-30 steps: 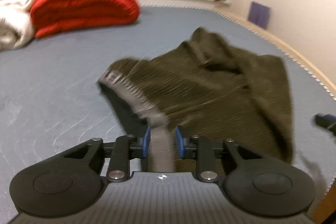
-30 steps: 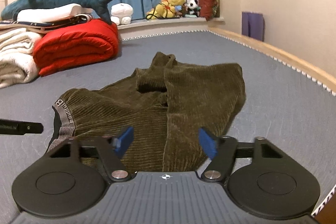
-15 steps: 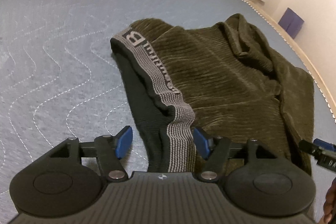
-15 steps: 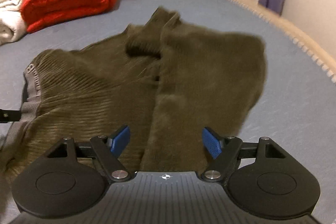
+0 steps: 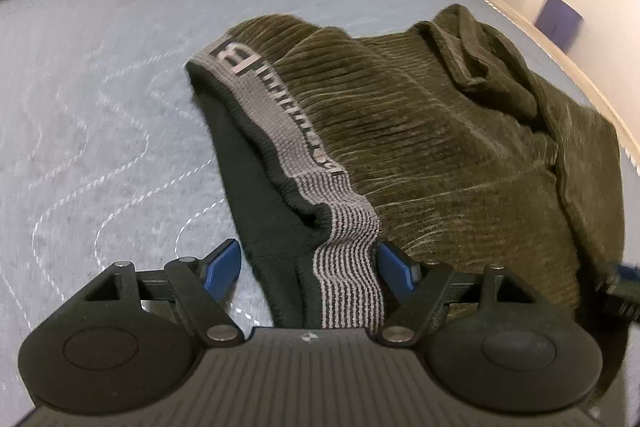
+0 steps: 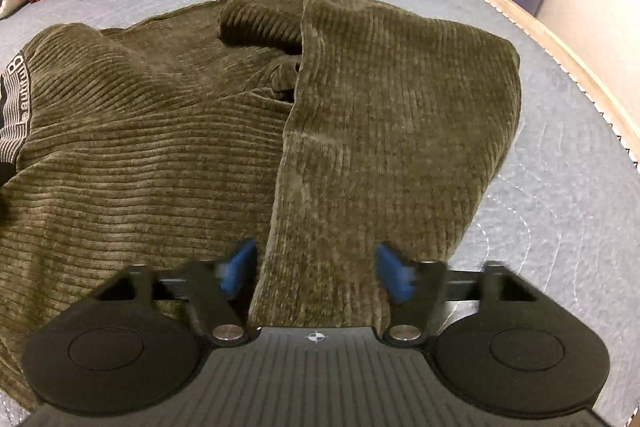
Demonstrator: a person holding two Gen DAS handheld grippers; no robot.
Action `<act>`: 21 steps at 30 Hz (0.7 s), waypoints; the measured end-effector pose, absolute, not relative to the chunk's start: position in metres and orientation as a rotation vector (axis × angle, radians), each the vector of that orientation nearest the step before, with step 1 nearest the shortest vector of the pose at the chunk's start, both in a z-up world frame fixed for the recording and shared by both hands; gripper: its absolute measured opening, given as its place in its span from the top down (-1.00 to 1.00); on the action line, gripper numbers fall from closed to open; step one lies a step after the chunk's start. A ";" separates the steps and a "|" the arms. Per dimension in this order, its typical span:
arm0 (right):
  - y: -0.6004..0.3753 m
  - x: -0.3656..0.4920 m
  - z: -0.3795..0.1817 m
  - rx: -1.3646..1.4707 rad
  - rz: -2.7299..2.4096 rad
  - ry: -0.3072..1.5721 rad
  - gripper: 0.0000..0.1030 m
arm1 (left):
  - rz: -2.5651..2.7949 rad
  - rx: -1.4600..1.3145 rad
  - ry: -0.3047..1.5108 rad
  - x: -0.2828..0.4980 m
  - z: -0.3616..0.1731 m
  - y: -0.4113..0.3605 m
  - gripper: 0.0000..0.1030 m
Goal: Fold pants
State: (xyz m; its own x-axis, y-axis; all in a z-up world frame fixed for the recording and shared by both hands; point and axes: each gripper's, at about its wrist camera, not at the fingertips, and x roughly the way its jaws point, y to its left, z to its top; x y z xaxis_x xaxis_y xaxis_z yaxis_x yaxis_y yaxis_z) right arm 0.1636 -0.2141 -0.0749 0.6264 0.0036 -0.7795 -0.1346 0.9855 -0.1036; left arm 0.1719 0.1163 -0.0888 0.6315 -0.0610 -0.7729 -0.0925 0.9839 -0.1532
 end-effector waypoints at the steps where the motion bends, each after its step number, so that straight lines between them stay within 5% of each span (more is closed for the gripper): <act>1: -0.215 0.164 -0.074 -0.160 0.078 0.892 0.16 | 0.012 -0.160 0.879 0.171 -0.090 0.114 -0.54; 4: -0.221 0.166 -0.072 -0.154 0.084 0.896 0.64 | -0.017 -0.110 0.858 0.168 -0.091 0.112 -0.48; 6: -0.221 0.164 -0.069 -0.160 0.090 0.893 0.75 | -0.029 -0.116 0.851 0.166 -0.089 0.116 -0.25; 10: -0.218 0.150 -0.053 -0.175 0.135 0.824 0.79 | -0.058 -0.152 0.810 0.155 -0.073 0.126 0.52; 21: -0.196 0.096 -0.005 -0.169 0.345 0.689 0.85 | -0.077 -0.249 0.651 0.092 -0.012 0.168 1.00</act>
